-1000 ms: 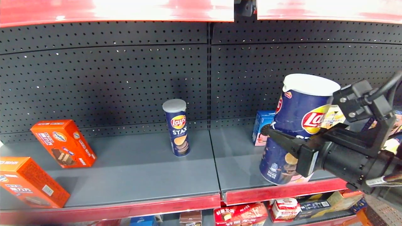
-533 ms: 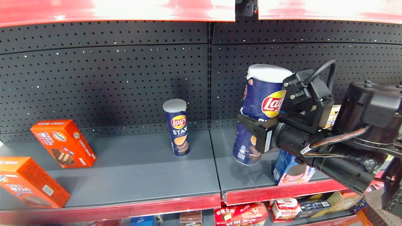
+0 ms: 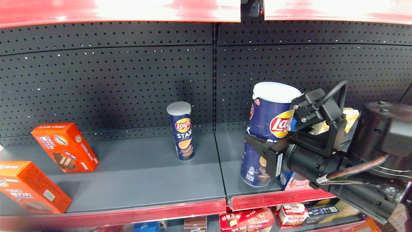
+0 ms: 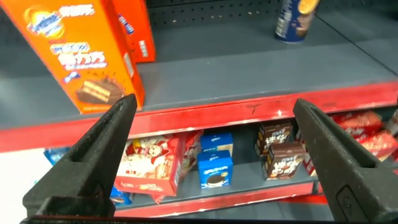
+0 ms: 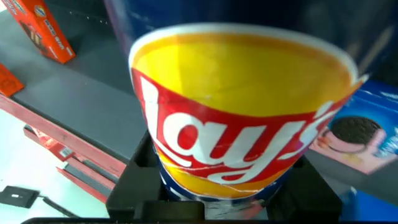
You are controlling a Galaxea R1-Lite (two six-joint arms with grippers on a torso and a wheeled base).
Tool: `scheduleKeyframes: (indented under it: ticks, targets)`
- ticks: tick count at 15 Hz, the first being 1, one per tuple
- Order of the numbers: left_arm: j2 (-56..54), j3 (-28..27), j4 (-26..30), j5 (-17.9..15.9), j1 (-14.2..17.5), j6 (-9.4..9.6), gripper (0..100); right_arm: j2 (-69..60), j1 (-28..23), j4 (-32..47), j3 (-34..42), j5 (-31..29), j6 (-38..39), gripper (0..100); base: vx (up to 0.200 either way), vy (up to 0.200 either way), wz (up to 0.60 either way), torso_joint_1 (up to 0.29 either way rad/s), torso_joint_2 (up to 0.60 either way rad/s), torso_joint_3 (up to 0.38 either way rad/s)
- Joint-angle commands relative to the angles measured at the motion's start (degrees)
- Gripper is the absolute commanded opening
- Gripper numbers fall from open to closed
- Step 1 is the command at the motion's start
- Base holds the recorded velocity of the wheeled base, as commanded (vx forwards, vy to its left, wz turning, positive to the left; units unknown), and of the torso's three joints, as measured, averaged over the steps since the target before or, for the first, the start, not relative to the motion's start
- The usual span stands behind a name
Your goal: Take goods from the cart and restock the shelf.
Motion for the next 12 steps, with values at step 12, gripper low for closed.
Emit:
scheduleKeyframes:
  ticks: [12]
  targets:
    - [13.2, -13.3, -0.3, -7.7, -3.5, -5.63, 100, -9.6, -1.8, -0.1, 11.3, -1.1, -0.1, 0, 0.0, 0.0, 0.0, 0.0, 0.0, 0.0]
